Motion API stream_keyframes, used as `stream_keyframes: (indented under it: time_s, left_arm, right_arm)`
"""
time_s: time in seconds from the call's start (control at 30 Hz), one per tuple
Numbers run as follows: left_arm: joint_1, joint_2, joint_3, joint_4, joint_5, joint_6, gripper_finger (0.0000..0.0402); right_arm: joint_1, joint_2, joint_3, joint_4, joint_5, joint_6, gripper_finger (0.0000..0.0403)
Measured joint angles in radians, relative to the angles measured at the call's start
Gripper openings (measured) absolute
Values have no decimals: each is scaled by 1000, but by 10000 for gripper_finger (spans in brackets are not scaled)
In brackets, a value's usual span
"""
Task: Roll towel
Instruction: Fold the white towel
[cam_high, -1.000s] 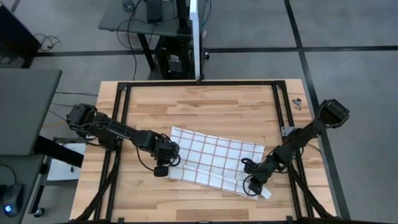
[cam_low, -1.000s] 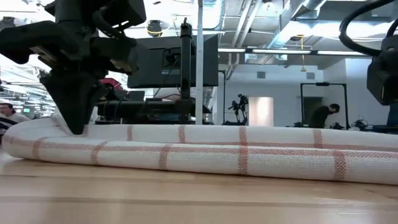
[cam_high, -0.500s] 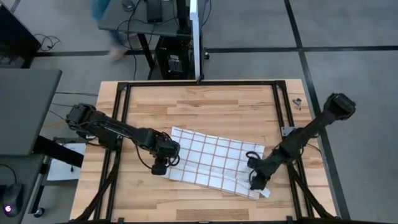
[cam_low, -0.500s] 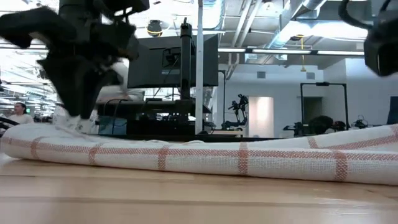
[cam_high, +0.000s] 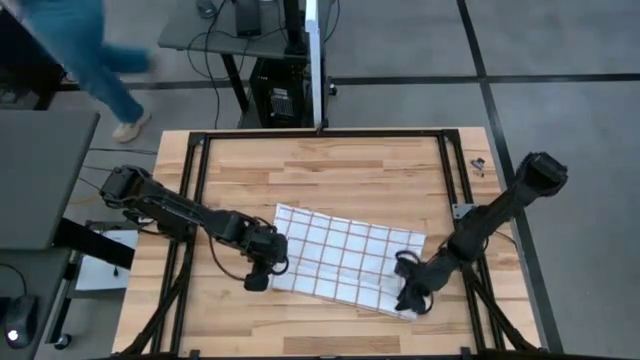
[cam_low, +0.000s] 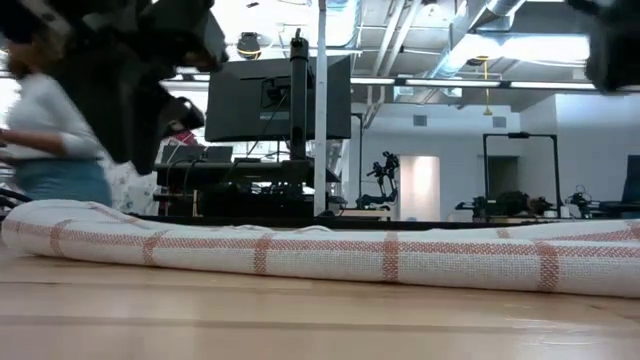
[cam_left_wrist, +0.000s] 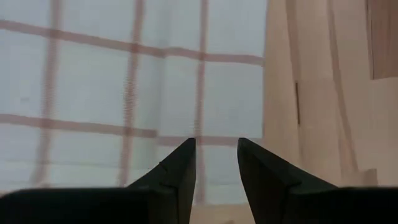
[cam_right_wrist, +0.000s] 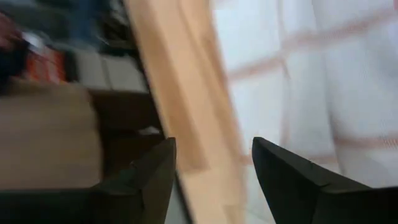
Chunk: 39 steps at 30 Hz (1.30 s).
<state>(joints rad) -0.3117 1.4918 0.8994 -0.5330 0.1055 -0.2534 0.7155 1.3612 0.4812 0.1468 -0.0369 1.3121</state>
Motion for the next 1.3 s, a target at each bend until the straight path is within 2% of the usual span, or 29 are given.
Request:
stream_keyframes:
  time_s: [0.17,0.3,0.4,0.5,0.57,0.63,0.7,0.8,0.93,1.03,1.17,1.3]
  left_arm:
    - [-7,0,-34,15,-20,-41,103]
    - [-8,0,-83,14,-20,-57,103]
    - [-5,-1,-69,-76,-21,-98,103]
    - [-5,-35,16,-163,-20,-137,102]
    - [-8,-71,63,-129,-20,-159,102]
    - [-8,-92,73,-52,-31,-175,102]
    - [5,-95,73,37,-89,-138,102]
    - [47,-96,106,18,-102,-59,105]
    - [56,-96,227,-146,-95,47,128]
    - [14,-90,323,-266,-125,133,156]
    - [-67,-79,362,-328,-239,193,194]
    - [-154,-26,358,-337,-370,165,223]
  right_arm:
    - [-2,89,0,-51,-2,13,193]
    - [-12,104,5,-70,-36,4,188]
    - [-22,54,13,-104,-98,1,186]
    - [-20,-47,70,-58,-121,34,184]
    - [-2,-97,96,18,-69,81,184]
    - [12,-117,106,73,25,72,185]
    - [-10,-139,117,89,154,-65,185]
    - [-112,-158,146,89,179,-273,185]
    - [-146,-160,302,-94,150,-499,185]
    - [-112,-95,486,-403,153,-652,185]
    - [-57,63,688,-808,283,-684,185]
    - [30,230,803,-967,411,-578,185]
